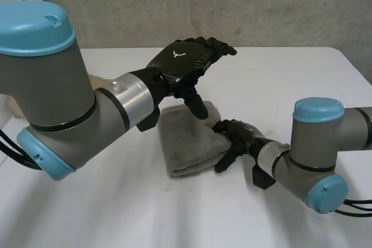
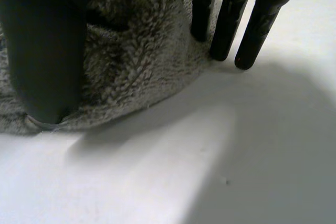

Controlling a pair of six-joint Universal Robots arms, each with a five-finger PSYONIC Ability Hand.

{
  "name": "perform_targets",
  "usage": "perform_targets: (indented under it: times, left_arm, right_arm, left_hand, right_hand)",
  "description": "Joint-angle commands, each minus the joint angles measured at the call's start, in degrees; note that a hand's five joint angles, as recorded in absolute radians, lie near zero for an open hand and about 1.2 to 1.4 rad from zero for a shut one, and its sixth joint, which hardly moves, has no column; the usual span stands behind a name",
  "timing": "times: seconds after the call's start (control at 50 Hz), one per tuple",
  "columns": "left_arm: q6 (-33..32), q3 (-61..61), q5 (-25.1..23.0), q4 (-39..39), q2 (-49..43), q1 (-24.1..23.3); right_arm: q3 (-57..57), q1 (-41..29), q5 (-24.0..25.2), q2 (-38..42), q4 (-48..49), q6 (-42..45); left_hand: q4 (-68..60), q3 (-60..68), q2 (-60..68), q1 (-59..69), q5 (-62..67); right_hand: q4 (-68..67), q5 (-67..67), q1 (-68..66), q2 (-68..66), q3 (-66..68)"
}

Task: Fold the laundry.

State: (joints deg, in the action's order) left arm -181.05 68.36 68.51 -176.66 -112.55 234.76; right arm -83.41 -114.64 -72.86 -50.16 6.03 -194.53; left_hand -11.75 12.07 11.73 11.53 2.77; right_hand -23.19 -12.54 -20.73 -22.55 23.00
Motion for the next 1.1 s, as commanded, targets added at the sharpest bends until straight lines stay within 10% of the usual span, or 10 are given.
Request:
perform_targets:
  times: [0.02, 0.12, 0.4, 0.76, 1.1]
  left_arm:
    - [-0.01, -0.07, -0.04, -0.09, -0.13, 0.0]
    - [-0.01, 0.02, -0.04, 0.0, -0.04, 0.0]
    - [-0.01, 1.51, -0.04, -0.88, -0.39, 0.52]
    - [-0.18, 3.8, 0.13, -0.88, 0.14, 2.9]
    - [-0.01, 4.24, 1.01, -0.79, -0.39, 3.16]
  right_arm:
    - [1.84, 0.03, -1.93, 0.15, 0.48, -3.57]
    - [3.87, 0.03, -2.2, 1.02, 0.48, -3.75]
    - [25.82, 1.78, -2.02, 9.19, -7.24, 4.15]
    - [79.35, 24.71, -5.1, 37.31, -25.1, 21.37]
    - [79.54, 37.03, -5.36, 41.19, -16.75, 33.51]
  left_hand:
    - [0.19, -0.51, -0.17, 0.03, -1.21]
    - [0.19, -0.51, -0.17, 0.03, -1.21]
    - [0.19, -0.51, -0.17, 0.03, -1.21]
    - [0.19, -0.51, -0.17, 0.03, -1.21]
    - [0.02, -0.34, 0.0, 0.2, -1.04]
  right_hand:
    - [-28.22, -28.87, -30.68, -28.86, 28.41]
    - [-56.79, -57.44, -59.25, -57.44, 56.98]
    - [-56.81, -57.46, -59.27, -57.45, 57.0]
    - [-56.81, -57.46, -59.27, -57.45, 57.0]
    - [-56.81, -57.46, -59.27, -57.45, 57.0]
